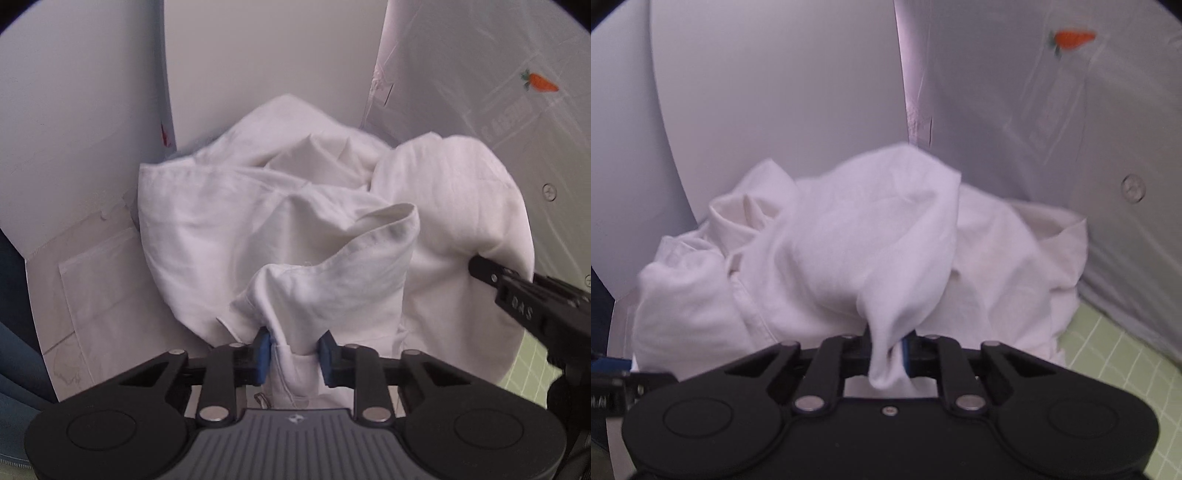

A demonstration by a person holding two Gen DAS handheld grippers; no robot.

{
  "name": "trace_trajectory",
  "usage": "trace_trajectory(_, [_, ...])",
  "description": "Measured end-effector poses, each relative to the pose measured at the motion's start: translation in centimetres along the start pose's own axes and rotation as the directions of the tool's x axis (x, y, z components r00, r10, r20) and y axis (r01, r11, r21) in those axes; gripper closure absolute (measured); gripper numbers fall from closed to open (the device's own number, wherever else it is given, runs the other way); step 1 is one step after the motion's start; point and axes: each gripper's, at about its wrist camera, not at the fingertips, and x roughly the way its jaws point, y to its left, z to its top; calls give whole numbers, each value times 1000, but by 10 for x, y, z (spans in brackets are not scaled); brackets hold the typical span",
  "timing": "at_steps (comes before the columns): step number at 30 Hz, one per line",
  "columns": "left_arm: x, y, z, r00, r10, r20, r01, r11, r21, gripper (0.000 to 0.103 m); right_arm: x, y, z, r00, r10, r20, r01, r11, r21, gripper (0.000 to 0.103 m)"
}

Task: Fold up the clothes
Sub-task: 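Grasp the white shirt with both grippers and lift it from the pile, then lay the white shirt flat on the mat and open both grippers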

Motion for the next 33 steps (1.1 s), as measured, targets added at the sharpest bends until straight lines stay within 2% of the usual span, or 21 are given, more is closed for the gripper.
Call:
trace_trajectory(5, [-47,-39,-1,991,-63,120,50,993,106,82,-70,-3,-7,982,-90,163,89,996,14,95])
trace_trajectory(9, [-72,-67,-9,978,-172,118,154,977,146,82,-123,-17,-14,955,-177,236,167,984,62,95])
trace_trajectory(16, [-96,-133,-72,955,-295,14,282,925,255,82,-186,-65,-56,909,-361,210,326,927,185,95])
trace_trajectory(22, [-133,-200,-145,920,-384,-83,388,851,354,82,-262,-96,-109,863,-477,169,427,865,263,95])
trace_trajectory(26, [-160,-252,-203,903,-411,-122,423,806,413,82,-318,-129,-158,852,-512,111,457,830,320,95])
trace_trajectory(31, [-196,-321,-278,886,-434,-164,458,767,450,83,-390,-166,-212,848,-523,86,476,822,313,95])
trace_trajectory(33, [-208,-350,-302,873,-451,-185,482,743,464,83,-416,-181,-231,838,-540,76,495,812,308,95])
